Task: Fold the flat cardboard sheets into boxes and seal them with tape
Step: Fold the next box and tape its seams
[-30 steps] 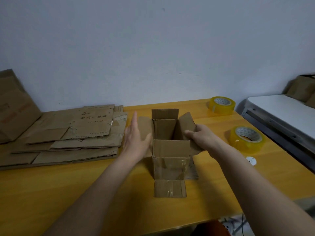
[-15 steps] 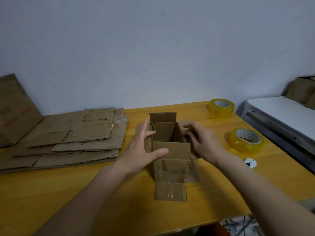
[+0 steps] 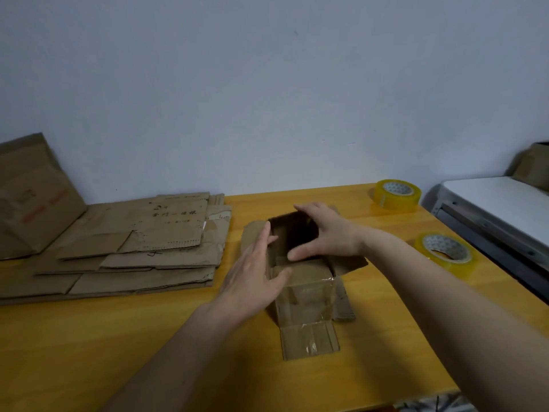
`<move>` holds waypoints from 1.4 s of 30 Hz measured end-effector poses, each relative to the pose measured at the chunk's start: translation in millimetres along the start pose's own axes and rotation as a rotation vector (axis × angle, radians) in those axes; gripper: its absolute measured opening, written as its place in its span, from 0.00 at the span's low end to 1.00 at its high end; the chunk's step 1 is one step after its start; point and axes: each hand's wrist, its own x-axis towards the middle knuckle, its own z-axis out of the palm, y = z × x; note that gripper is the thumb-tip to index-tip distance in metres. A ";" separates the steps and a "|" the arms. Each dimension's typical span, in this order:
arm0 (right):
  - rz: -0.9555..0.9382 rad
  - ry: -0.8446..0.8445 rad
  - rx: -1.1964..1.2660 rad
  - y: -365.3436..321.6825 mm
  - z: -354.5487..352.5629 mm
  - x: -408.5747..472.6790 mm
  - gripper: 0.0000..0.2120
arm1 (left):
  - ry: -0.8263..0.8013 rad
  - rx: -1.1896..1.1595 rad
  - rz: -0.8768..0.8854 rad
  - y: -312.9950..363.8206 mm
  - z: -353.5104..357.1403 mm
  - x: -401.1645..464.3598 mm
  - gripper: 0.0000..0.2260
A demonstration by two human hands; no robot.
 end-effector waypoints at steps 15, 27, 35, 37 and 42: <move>0.072 -0.107 -0.316 -5.7 4.9 -24.5 0.42 | -0.159 0.065 0.139 15.2 7.4 -9.1 0.40; 0.073 0.121 0.265 -1.9 27.2 -52.4 0.21 | -0.131 0.483 0.036 34.9 26.3 -7.5 0.35; 0.103 0.224 -0.008 17.3 48.8 -51.0 0.24 | -0.263 0.711 0.162 38.5 -13.6 -8.9 0.47; 0.059 0.143 0.048 21.9 39.3 -52.6 0.23 | -0.309 0.701 0.166 23.6 -32.5 7.4 0.51; 0.015 0.116 0.096 25.5 32.0 -49.2 0.19 | -0.458 0.710 0.120 13.7 -14.7 24.1 0.54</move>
